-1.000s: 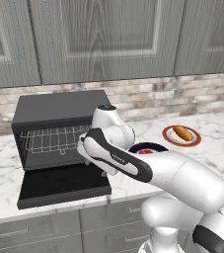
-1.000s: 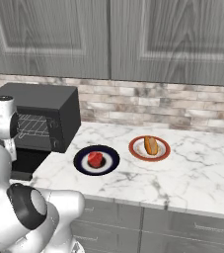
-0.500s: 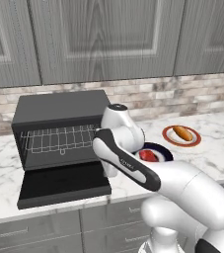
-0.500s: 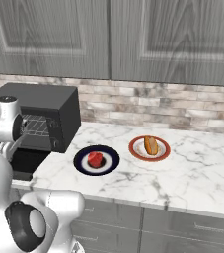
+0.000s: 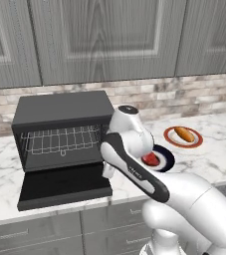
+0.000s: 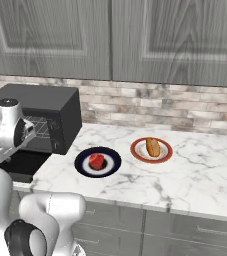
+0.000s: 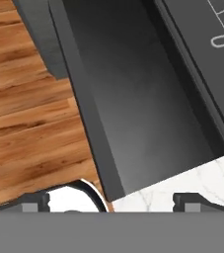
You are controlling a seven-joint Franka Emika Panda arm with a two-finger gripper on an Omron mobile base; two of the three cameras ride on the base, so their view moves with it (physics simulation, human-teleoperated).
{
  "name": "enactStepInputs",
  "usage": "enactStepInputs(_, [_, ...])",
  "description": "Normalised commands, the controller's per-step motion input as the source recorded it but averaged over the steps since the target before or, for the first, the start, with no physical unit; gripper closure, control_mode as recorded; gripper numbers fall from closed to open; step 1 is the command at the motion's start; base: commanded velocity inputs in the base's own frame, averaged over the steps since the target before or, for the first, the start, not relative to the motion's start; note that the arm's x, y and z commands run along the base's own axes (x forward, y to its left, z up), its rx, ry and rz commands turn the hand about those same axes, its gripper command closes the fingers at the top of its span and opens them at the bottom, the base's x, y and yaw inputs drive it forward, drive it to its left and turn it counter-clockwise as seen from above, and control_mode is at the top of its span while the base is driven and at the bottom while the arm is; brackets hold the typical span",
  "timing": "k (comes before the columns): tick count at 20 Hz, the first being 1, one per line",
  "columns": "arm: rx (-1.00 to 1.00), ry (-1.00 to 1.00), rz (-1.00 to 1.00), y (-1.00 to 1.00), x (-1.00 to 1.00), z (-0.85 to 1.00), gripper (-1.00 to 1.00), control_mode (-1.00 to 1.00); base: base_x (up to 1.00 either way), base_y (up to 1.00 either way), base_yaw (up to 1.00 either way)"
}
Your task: Open the toaster oven door. Place the hotdog bun on the top rack in the toaster oven and place the steak on the bottom rack.
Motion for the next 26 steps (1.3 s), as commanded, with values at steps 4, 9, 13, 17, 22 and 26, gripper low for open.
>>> enactStepInputs(4, [0.11,0.00,-0.13,-0.16,0.00,0.00,-1.00,-1.00,0.00,0.00,0.00])
enactStepInputs(9, [0.15,0.04,-0.02,-0.28,0.05,0.00,-1.00,-1.00,0.00,0.00,0.00])
enactStepInputs(13, [0.19,0.08,0.00,-0.30,0.12,0.00,-1.00,-1.00,0.00,0.00,0.00])
enactStepInputs(17, [0.12,0.05,0.00,-0.24,0.15,0.00,-1.00,-1.00,0.00,0.00,0.00])
enactStepInputs(22, [0.00,0.01,0.00,-0.18,0.10,0.00,-1.00,-1.00,0.00,0.00,0.00])
enactStepInputs(26, [0.07,0.14,0.01,-0.17,0.02,0.10,-1.00,-1.00,0.00,0.00,0.00])
